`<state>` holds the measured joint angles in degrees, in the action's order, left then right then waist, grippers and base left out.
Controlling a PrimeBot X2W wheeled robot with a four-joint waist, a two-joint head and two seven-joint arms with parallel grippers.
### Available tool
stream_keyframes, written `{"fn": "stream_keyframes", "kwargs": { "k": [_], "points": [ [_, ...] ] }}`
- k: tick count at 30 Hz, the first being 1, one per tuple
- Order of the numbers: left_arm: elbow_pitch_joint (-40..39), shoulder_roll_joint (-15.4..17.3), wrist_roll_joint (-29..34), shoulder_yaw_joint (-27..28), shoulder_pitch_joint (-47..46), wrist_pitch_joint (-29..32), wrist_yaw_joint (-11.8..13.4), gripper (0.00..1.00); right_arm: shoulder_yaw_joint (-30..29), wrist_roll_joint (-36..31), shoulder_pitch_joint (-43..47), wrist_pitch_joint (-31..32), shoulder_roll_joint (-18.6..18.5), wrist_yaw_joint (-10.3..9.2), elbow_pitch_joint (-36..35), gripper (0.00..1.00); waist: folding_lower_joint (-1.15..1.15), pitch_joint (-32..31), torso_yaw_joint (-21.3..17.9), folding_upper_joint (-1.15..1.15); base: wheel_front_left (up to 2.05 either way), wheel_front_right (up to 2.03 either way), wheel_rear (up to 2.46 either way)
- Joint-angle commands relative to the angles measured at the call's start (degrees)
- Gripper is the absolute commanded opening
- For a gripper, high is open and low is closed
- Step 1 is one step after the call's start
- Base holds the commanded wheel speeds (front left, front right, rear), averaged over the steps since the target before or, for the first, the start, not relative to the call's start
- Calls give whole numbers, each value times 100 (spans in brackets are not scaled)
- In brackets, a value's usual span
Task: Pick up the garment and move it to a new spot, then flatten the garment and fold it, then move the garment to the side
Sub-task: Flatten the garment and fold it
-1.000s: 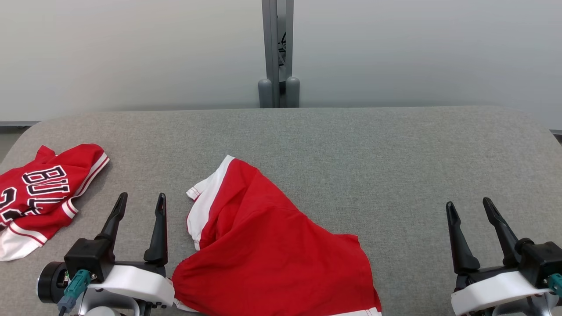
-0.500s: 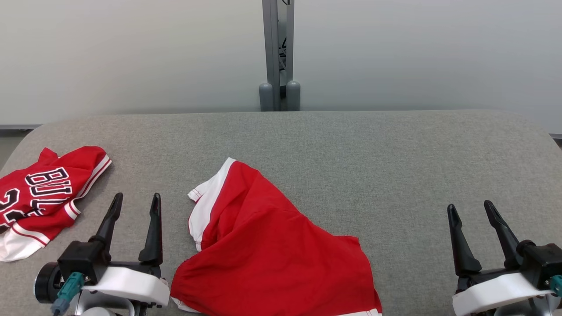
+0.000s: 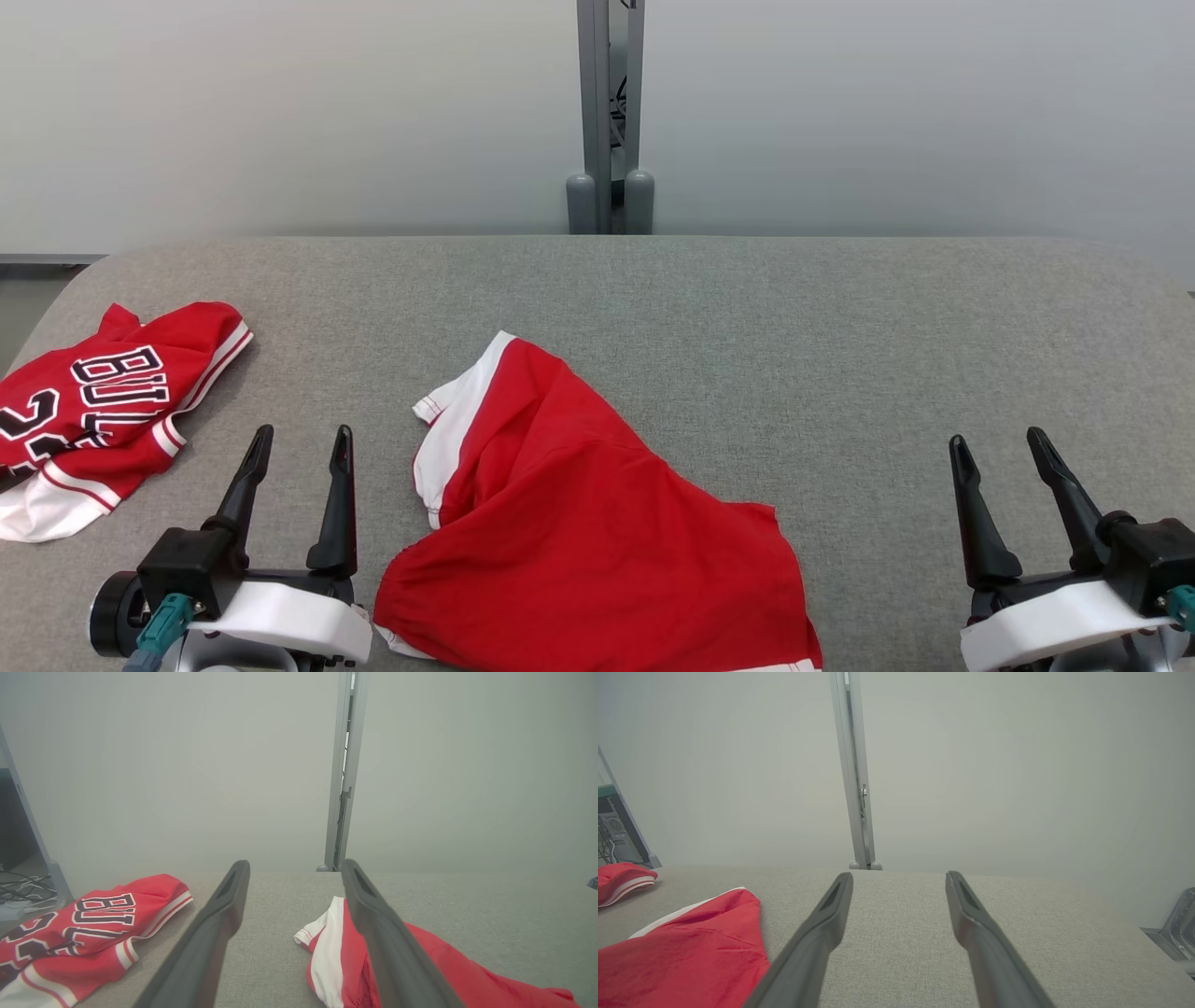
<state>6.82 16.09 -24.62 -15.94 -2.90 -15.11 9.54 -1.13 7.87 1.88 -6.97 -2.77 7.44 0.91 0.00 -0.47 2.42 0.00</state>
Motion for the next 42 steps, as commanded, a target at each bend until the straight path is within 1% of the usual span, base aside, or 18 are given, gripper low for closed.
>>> {"fn": "stream_keyframes", "kwargs": {
  "k": [1,9,12,16,21,26,29,30,31,32,33,34,37,42],
  "points": [
    [29,-1,50,34,0,-12,-54,100,-1,30,30,33,-28,9,-9,100,0,5,11,0,0,0,0],
    [210,-117,204,72,-54,-11,-188,100,-13,18,62,35,-29,9,-18,100,0,46,165,0,0,0,0],
    [390,-142,134,-48,-23,162,-257,100,8,-17,47,44,-28,9,-36,100,0,85,233,0,0,0,0],
    [584,-122,120,-379,-9,647,-483,100,38,-41,19,83,-28,9,-49,100,0,160,300,0,0,0,0],
    [743,-57,122,-833,-14,1395,-804,100,75,-56,-77,121,-29,9,-79,100,0,291,320,0,0,0,0],
    [742,88,34,-1079,89,2189,-949,100,98,-36,-122,125,-29,9,-65,100,0,392,273,0,0,0,0],
    [685,167,-4,-1155,101,2474,-993,100,104,-4,-140,100,-29,9,-45,100,0,447,235,0,0,0,0],
    [659,181,-21,-1163,93,2522,-1006,93,114,-2,-154,93,-28,9,-38,100,0,468,215,0,0,0,0],
    [637,190,-26,-1179,83,2573,-1010,57,115,4,-161,85,-28,9,-31,100,0,480,203,0,0,0,0],
    [602,183,-65,-1188,77,2608,-1032,40,119,10,-158,81,-29,9,-22,100,0,492,185,0,0,0,0],
    [602,183,-65,-1188,77,2608,-1032,40,119,10,-158,81,-29,9,-22,100,0,492,185,0,0,0,0],
    [563,179,-91,-1201,61,2642,-1062,0,114,14,-165,74,-28,9,-14,100,0,504,171,0,0,0,0],
    [421,240,-41,-1226,-52,2711,-1077,0,89,20,-210,58,-28,9,-10,100,0,547,130,0,0,0,0],
    [-92,353,73,-1215,-207,2795,-992,0,40,36,-248,48,-29,9,1,100,0,601,68,0,0,0,0]
  ]
}}
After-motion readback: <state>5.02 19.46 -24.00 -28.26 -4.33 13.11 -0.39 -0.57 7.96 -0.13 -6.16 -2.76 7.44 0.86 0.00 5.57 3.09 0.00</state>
